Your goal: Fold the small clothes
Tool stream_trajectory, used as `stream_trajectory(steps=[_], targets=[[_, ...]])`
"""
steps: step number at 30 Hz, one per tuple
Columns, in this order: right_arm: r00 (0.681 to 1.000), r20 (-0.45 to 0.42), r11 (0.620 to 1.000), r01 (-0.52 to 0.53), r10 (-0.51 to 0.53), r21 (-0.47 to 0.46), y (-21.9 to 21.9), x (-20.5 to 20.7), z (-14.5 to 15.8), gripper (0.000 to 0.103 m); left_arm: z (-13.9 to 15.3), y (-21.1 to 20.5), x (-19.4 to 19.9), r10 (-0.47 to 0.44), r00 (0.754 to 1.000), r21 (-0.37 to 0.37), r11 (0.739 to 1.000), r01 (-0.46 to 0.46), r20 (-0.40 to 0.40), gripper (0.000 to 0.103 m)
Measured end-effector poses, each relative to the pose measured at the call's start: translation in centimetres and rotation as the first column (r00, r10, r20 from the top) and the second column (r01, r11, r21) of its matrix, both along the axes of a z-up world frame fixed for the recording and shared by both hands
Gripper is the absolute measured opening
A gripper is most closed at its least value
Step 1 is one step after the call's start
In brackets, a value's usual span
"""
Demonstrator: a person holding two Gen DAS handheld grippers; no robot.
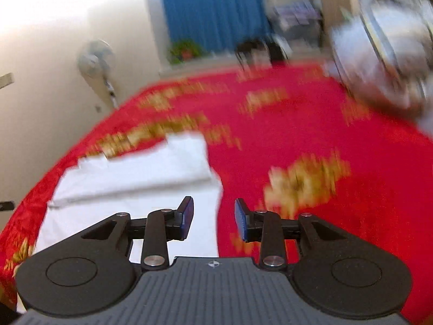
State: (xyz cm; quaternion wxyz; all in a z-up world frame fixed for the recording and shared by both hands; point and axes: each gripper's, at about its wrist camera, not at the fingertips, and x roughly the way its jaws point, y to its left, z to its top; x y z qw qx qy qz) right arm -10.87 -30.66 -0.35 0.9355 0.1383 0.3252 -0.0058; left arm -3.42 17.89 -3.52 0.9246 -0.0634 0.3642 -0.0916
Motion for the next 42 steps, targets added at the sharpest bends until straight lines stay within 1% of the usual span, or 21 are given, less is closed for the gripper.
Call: stream_trajectory(steps=[2,5,7,9,12,14,18,24,26,28,32,33,34,35,36,37,39,40,42], targets=[[0.995,-0.101,1.000,-0.010,0.011,0.016,-0.1,0.0,-2.2,0.035,-1.6,-0.2,-1.2,0.012,0.997,0.003,1.000,-0.012,-0.081,0.025],[0.981,-0.187,0.999,-0.045,0.046,0.008,0.5,0.5,-4.1,0.035,-3.8,-0.4,-2.3,0.030,0.984,0.036,0.999,-0.024,-0.175,0.025],[0.972,-0.230,0.999,-0.043,0.043,0.006,0.7,0.5,-5.1,0.035,-4.6,-0.1,-2.6,0.057,0.977,0.054,0.997,-0.047,-0.203,0.025],[0.963,-0.267,0.999,-0.038,0.045,0.031,0.5,0.6,-6.0,0.035,-5.3,0.2,-2.7,0.081,0.971,0.063,0.996,-0.068,-0.226,0.025],[0.948,-0.315,0.998,-0.037,0.050,0.049,0.8,1.0,-7.1,0.035,-6.5,1.3,-2.9,0.116,0.953,0.059,0.993,-0.104,-0.280,0.025],[0.937,-0.345,0.998,-0.043,0.052,0.035,1.0,1.2,-7.8,0.035,-6.9,1.8,-2.9,0.126,0.943,0.048,0.992,-0.117,-0.307,0.025],[0.919,-0.393,0.999,-0.043,0.034,-0.013,1.3,1.6,-8.9,0.035,-7.3,1.6,-2.6,0.125,0.937,0.060,0.992,-0.111,-0.326,0.025],[0.917,-0.396,0.995,-0.080,0.051,-0.059,2.2,1.9,-9.3,0.037,-7.7,1.6,-2.3,0.159,0.928,0.083,0.987,-0.139,-0.336,0.025],[0.918,-0.392,0.994,-0.088,0.057,-0.060,2.3,1.8,-9.3,0.037,-7.8,1.8,-2.2,0.183,0.923,0.097,0.983,-0.159,-0.338,0.025],[0.920,-0.388,0.995,-0.087,0.062,-0.046,2.3,1.7,-9.2,0.037,-7.9,2.0,-2.1,0.195,0.917,0.092,0.980,-0.174,-0.348,0.025],[0.920,-0.383,0.995,-0.099,0.079,-0.032,2.5,1.8,-9.2,0.035,-8.0,1.5,-2.0,0.169,0.919,0.077,0.986,-0.151,-0.355,0.025],[0.920,-0.381,0.994,-0.106,0.085,-0.033,2.6,1.8,-9.2,0.032,-8.0,1.3,-2.0,0.162,0.922,0.084,0.986,-0.141,-0.353,0.024],[0.921,-0.379,0.993,-0.112,0.092,-0.032,2.7,1.8,-9.2,0.025,-8.0,1.2,-2.0,0.156,0.924,0.087,0.987,-0.134,-0.348,0.010],[0.922,-0.374,0.993,-0.119,0.101,-0.026,2.8,1.8,-9.1,0.019,-7.8,1.1,-2.1,0.149,0.929,0.078,0.988,-0.130,-0.340,0.004],[0.923,-0.368,0.992,-0.123,0.108,-0.016,2.8,1.8,-8.9,0.005,-7.5,1.2,-2.2,0.147,0.935,0.068,0.989,-0.133,-0.323,0.004],[0.927,-0.358,0.993,-0.118,0.111,0.000,2.8,1.7,-8.7,0.004,-7.1,1.2,-2.5,0.141,0.943,0.058,0.990,-0.129,-0.302,0.004],[0.942,-0.320,0.995,-0.095,0.097,0.022,2.4,1.5,-7.8,0.004,-6.9,1.0,-2.8,0.136,0.946,0.057,0.991,-0.124,-0.293,0.004],[0.951,-0.296,0.996,-0.087,0.093,0.030,2.2,1.4,-7.3,0.004,-7.1,1.0,-2.7,0.134,0.942,0.053,0.991,-0.123,-0.307,0.005],[0.953,-0.288,0.996,-0.084,0.092,0.038,2.0,1.5,-7.0,0.004,-7.7,1.0,-2.5,0.120,0.930,0.033,0.993,-0.116,-0.348,0.006]])
